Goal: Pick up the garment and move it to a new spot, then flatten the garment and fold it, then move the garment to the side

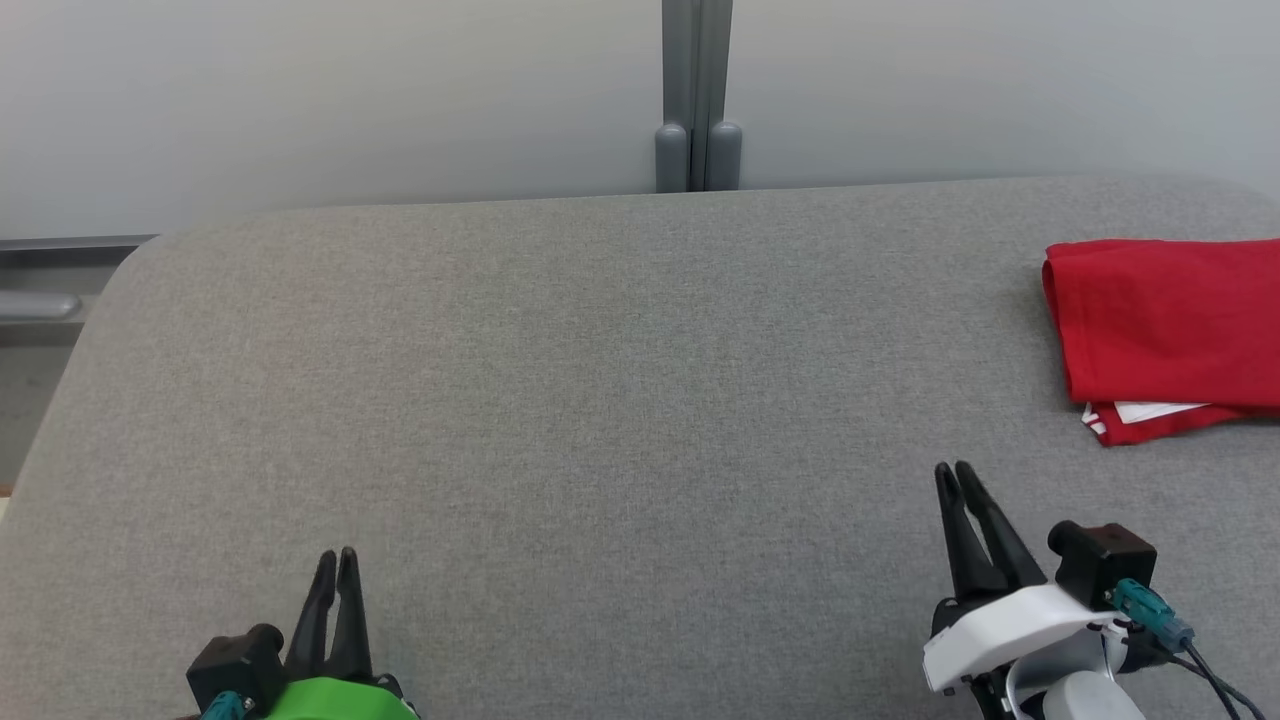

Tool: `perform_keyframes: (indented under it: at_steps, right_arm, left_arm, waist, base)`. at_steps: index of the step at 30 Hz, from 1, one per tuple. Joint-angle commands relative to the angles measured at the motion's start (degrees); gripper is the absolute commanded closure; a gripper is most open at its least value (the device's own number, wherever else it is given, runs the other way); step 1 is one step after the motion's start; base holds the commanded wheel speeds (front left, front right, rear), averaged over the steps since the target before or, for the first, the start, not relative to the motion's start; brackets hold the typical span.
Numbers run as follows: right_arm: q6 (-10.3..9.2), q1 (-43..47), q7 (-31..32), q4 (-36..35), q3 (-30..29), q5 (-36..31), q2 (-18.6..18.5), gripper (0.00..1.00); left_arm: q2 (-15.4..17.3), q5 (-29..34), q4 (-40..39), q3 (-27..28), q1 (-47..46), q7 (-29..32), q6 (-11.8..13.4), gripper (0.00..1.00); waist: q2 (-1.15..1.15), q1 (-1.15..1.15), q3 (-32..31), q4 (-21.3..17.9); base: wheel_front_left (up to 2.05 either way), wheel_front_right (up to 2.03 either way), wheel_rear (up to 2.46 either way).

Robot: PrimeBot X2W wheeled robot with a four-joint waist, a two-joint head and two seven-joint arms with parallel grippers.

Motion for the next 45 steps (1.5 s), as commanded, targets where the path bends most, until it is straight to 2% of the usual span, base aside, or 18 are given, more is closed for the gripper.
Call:
perform_keyframes:
  at_steps: [1, 20, 45]
  right_arm:
    - [0.0, 0.0, 0.2, -0.1, -0.1, 0.9, 0.0, 1.0]
    - [-0.01, -0.8, 5.1, -1.0, -2.5, 19.9, -0.3, 1.0]
    - [-0.02, -1.6, 10.4, -1.9, -5.1, 39.2, -0.6, 1.0]
  left_arm:
    - [0.0, -0.8, 0.0, 0.2, -0.2, 0.3, -0.1, 1.0]
    - [0.0, -18.9, -1.2, 2.5, -2.1, 5.5, -1.3, 1.0]
    - [0.1, -37.5, -2.4, 4.8, -4.0, 10.9, -2.6, 1.0]
  waist:
    - [0.0, 0.0, 0.0, 0.0]
    - [0.0, 0.0, 0.0, -0.6]
    - [0.0, 0.0, 0.0, -1.5]
  base:
    - [0.0, 0.0, 0.0]
    - [0.0, 0.0, 0.0]
    - [0.0, 0.0, 0.0]
